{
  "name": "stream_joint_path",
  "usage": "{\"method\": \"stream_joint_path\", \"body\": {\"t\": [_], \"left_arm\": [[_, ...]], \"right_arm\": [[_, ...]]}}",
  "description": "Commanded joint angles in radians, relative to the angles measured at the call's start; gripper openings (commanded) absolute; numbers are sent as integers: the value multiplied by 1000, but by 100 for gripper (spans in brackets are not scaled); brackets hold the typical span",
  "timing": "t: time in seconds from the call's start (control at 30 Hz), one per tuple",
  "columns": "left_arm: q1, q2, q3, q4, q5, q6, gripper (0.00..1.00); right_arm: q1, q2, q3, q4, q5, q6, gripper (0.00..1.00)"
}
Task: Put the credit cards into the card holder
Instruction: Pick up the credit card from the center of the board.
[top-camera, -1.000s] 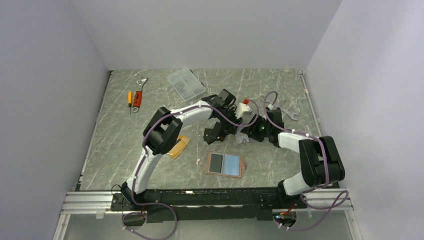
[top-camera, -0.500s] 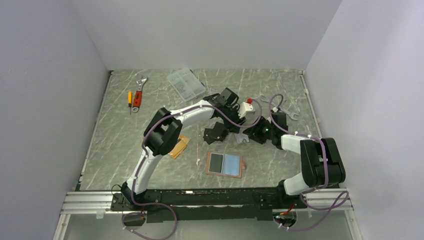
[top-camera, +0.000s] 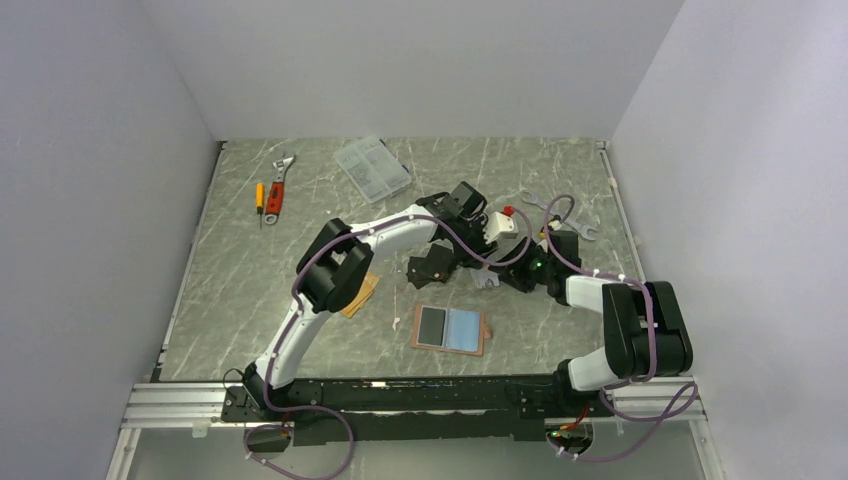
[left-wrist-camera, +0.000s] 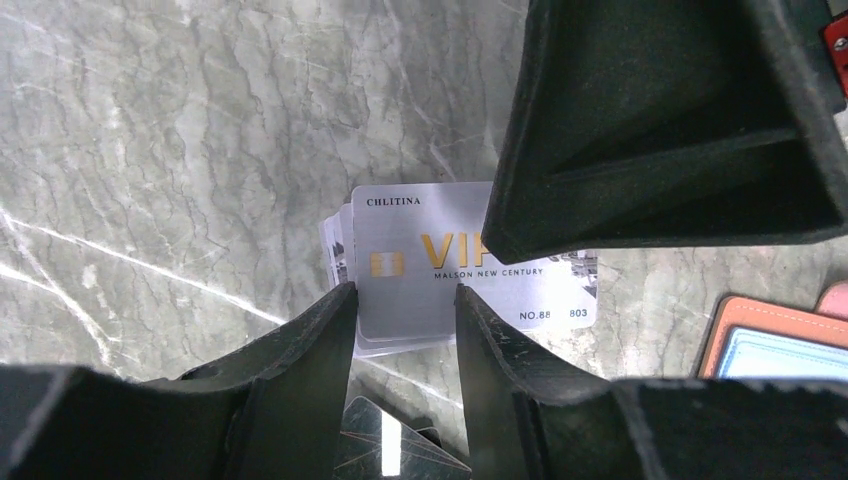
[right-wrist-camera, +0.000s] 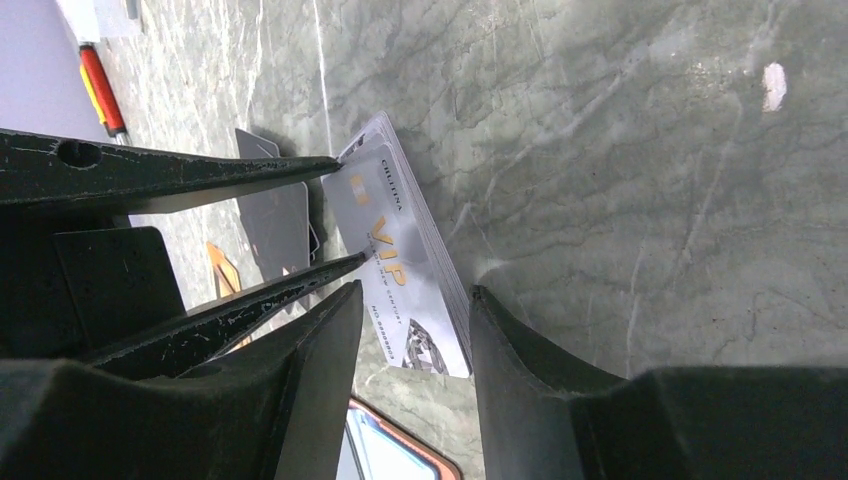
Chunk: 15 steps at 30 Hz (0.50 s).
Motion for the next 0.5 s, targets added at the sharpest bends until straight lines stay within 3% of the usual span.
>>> {"method": "stream_joint_path", "body": {"t": [0.0, 0.47], "left_arm": [[-16, 37, 48, -23, -14, 26, 46], [-56, 78, 97, -56, 54, 19, 46]], "right_arm": [[-8, 11, -59, -83, 32, 4, 47], [-15, -101, -129, -98, 96, 39, 46]]}}
